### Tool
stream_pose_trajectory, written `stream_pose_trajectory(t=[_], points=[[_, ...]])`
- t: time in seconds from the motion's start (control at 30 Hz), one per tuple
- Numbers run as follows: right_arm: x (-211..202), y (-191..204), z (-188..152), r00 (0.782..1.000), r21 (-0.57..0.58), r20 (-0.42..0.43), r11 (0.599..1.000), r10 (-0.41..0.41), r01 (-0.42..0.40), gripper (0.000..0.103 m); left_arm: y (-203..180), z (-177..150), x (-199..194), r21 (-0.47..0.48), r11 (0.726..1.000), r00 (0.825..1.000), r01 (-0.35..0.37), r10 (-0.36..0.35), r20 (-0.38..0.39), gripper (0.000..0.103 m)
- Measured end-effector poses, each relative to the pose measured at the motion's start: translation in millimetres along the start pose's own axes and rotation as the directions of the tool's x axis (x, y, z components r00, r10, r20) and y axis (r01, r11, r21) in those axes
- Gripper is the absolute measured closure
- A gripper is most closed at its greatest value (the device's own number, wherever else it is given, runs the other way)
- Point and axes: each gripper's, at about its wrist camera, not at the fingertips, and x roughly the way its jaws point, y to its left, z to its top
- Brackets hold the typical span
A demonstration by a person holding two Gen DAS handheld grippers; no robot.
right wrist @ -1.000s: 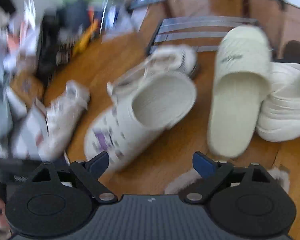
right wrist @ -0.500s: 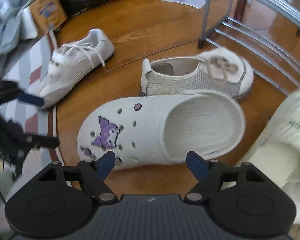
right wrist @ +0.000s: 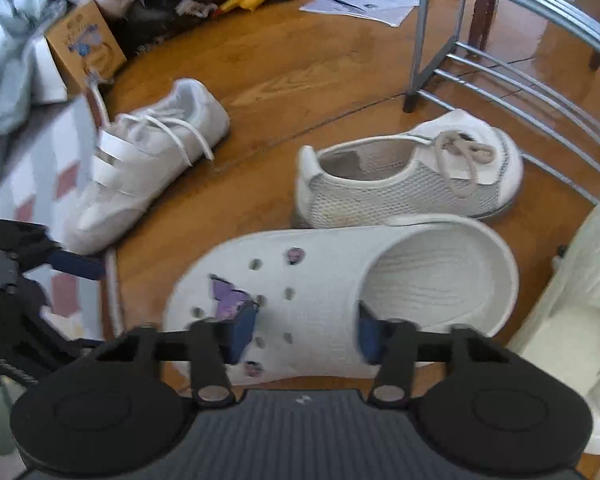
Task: Organize scattered shoes
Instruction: 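Grasp the white clog with the right tool and set it down nearby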
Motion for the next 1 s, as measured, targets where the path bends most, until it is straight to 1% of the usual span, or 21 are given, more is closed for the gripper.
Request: stream_pose_trajectory(t=[0.07,0.1,0.13,0.17,0.2,0.27,0.33,0.43,0.5,0.57,0.6,0.63,0.67,0.7,0.73,0.77,0.8,0.83,0.9,0.97,1.0], points=[[0.5,-10.2,4.5,0.999,0.073,-0.007,0.996,0.052,-0.051,0.071,2.0,-1.2,1.4,-0.006,1.000,1.000,-0.003,0.003,-0.010,0.005],[0.5,-12.4,5.2,0.998,0.087,-0.009,0.994,0.068,-0.067,0.073,3.0,-1.8,2.1,-0.009,1.000,1.000,-0.005,0.005,-0.015,0.005],[-0.1,-13.9,5.9,0.995,0.095,-0.008,0.991,0.099,-0.098,0.080,4.0,-2.4,2.8,-0.013,1.000,1.000,-0.007,0.006,-0.019,0.005],[-1.7,-16.1,7.2,0.986,0.102,-0.009,0.981,0.166,-0.165,0.091,6.4,-3.2,3.4,-0.022,1.000,1.000,-0.004,0.003,-0.026,0.005],[-3.7,-16.1,7.7,0.973,0.100,-0.014,0.969,0.231,-0.228,0.095,8.7,-3.7,3.4,-0.029,1.000,1.000,0.000,-0.001,-0.030,0.005],[-8.8,-10.8,6.6,0.951,0.076,-0.032,0.950,0.306,-0.303,0.094,11.9,-4.2,1.5,-0.034,0.999,0.999,0.008,-0.009,-0.031,0.000],[-15.1,-6.0,3.0,0.945,0.037,-0.064,0.947,0.321,-0.319,0.094,17.1,-5.5,-4.3,-0.050,0.997,0.998,0.057,-0.059,-0.039,0.000],[-24.4,-18.4,-1.0,0.927,0.068,-0.059,0.928,0.371,-0.367,0.094,19.0,-7.1,-14.7,-0.078,0.989,0.990,0.125,-0.129,-0.052,0.000],[-32.0,-26.3,1.0,0.905,0.049,-0.094,0.910,0.414,-0.411,0.094,15.1,-8.6,-24.3,-0.061,0.987,0.987,0.147,-0.151,-0.060,0.000],[-35.6,-23.9,3.2,0.894,0.009,-0.143,0.904,0.424,-0.427,0.094,8.6,-10.6,-37.7,-0.023,0.987,0.986,0.160,-0.161,-0.040,0.000],[-37.2,-18.3,4.4,0.887,-0.032,-0.185,0.900,0.423,-0.435,0.095,5.5,-12.0,-44.6,-0.017,0.989,0.989,0.144,-0.144,-0.016,0.000],[-37.5,-13.3,4.8,0.883,-0.064,-0.219,0.897,0.416,-0.438,0.095,2.1,-13.5,-50.2,-0.019,0.994,0.994,0.112,-0.111,0.012,0.000],[-35.3,-6.9,5.3,0.888,-0.089,-0.244,0.903,0.389,-0.420,0.093,-0.3,-14.2,-52.0,-0.018,0.995,0.995,0.094,-0.094,0.025,0.000],[-31.7,1.3,6.6,0.900,-0.118,-0.265,0.914,0.347,-0.387,0.093,-3.1,-14.2,-49.7,-0.011,0.997,0.996,0.082,-0.082,0.027,0.000],[-28.6,4.8,8.5,0.913,-0.127,-0.268,0.928,0.308,-0.351,0.089,-5.1,-14.7,-47.3,-0.007,0.997,0.997,0.072,-0.072,0.026,0.000],[-26.2,3.2,11.0,0.928,-0.114,-0.254,0.944,0.274,-0.310,0.074,-6.1,-15.0,-43.9,-0.007,0.998,0.998,0.058,-0.058,0.016,0.000],[-23.8,1.6,13.5,0.941,-0.100,-0.241,0.958,0.239,-0.269,0.064,-7.6,-14.8,-39.0,-0.003,0.999,0.999,0.043,-0.043,0.002,0.000],[-22.9,-1.2,15.4,0.948,-0.082,-0.229,0.967,0.219,-0.243,0.057,-8.9,-14.8,-36.1,0.001,0.999,0.999,0.037,-0.037,-0.004,0.000],[-28.5,-17.0,17.3,0.956,0.006,-0.205,0.977,0.211,-0.215,0.056,-7.6,-16.2,-33.5,-0.007,0.999,0.999,0.038,-0.038,-0.013,0.000],[-35.8,-28.3,14.4,0.964,0.057,-0.187,0.982,0.189,-0.181,0.051,-3.4,-15.9,-33.1,-0.012,0.999,0.999,0.037,-0.038,-0.018,0.000],[-39.3,-33.3,12.5,0.968,0.078,-0.178,0.983,0.177,-0.165,0.050,-0.4,-15.1,-32.4,-0.016,0.999,0.999,0.032,-0.032,-0.018,0.000]])
